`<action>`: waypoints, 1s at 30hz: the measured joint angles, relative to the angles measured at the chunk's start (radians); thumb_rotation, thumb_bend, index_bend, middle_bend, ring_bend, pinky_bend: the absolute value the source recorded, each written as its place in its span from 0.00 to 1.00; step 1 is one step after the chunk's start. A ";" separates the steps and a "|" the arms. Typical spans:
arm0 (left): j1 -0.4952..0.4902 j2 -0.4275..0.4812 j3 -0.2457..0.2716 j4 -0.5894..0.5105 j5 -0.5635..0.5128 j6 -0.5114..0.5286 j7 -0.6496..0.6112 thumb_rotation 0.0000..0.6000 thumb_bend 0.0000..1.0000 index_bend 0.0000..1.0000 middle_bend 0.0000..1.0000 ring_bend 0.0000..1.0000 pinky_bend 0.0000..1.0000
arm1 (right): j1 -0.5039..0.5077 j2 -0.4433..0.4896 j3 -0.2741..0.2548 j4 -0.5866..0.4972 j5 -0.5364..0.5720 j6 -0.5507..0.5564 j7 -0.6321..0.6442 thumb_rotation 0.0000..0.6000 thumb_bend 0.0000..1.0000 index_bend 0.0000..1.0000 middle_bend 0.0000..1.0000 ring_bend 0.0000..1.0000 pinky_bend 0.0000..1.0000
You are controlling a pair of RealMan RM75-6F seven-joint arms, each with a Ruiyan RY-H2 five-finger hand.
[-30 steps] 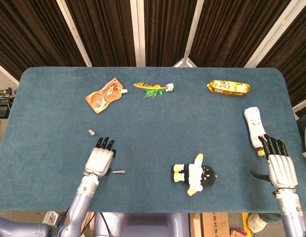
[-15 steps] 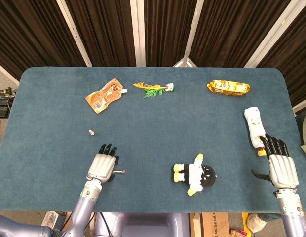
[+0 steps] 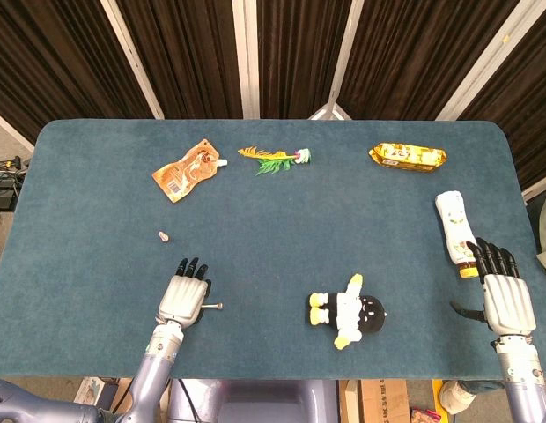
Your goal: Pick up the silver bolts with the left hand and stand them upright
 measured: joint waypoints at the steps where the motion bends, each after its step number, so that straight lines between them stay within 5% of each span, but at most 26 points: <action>1: 0.000 -0.001 0.002 0.001 0.000 0.000 0.001 1.00 0.44 0.50 0.14 0.00 0.00 | 0.000 0.000 0.000 0.000 0.001 0.000 0.000 1.00 0.05 0.11 0.07 0.02 0.00; 30: 0.002 -0.003 0.024 0.008 0.039 -0.009 -0.041 1.00 0.44 0.51 0.14 0.00 0.00 | -0.005 -0.005 0.010 -0.004 0.012 0.009 0.013 1.00 0.05 0.12 0.07 0.02 0.00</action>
